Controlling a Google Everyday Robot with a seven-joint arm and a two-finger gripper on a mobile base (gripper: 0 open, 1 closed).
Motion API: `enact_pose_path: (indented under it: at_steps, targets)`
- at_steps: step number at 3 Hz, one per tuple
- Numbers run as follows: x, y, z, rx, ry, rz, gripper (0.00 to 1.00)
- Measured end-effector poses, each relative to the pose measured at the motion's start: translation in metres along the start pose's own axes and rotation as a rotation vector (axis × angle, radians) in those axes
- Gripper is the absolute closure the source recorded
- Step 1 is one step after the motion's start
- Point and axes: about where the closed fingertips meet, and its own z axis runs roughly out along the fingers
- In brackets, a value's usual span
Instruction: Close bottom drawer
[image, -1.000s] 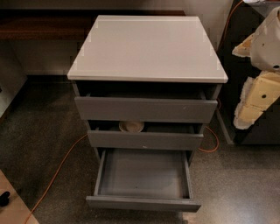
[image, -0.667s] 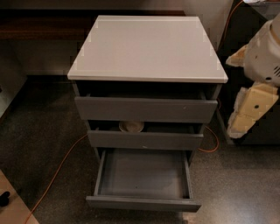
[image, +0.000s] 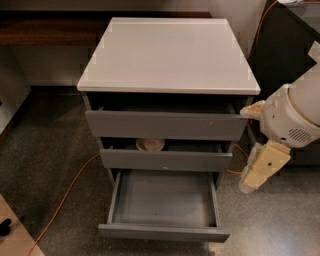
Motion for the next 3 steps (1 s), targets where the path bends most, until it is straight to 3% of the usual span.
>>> enact_pose_path:
  at_steps: [2,3]
  targets:
    - [0.018,0.02,0.093,-0.014,-0.011,-0.018,0.0]
    - [0.022,0.032,0.128,-0.019,0.078,-0.065,0.0]
